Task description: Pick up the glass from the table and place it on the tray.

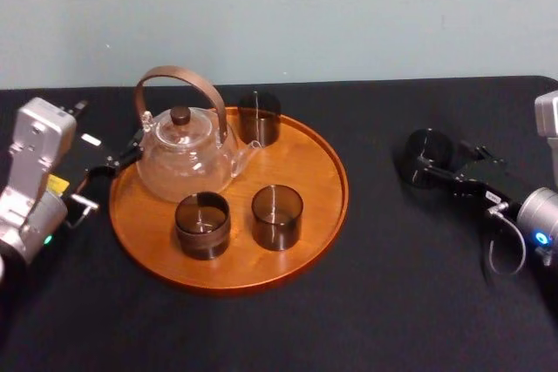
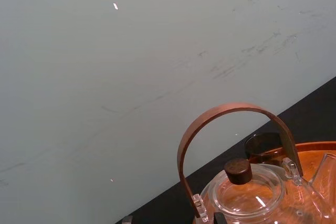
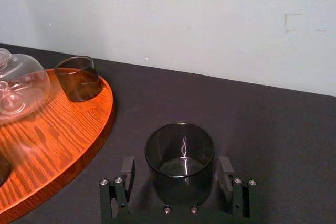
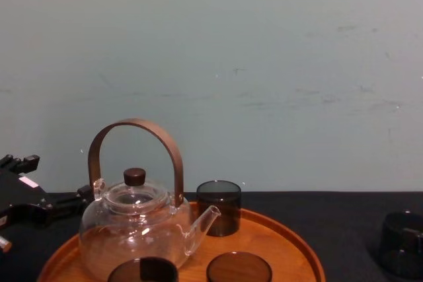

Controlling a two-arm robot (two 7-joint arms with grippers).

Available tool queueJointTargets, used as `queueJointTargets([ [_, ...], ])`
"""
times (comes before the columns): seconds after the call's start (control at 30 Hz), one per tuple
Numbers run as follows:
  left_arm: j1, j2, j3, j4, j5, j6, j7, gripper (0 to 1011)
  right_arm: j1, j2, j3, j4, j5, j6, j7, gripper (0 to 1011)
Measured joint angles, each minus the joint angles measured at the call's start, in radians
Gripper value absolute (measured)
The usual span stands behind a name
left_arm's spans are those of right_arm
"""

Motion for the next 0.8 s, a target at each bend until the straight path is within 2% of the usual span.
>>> queueJointTargets([
  [0.8,0.0,0.0,0.0,0.0,0.0,0.0,0.0,1001,0.066,-0.029,-0.028,0.077,-0.031,-0.006,0.026,1002],
])
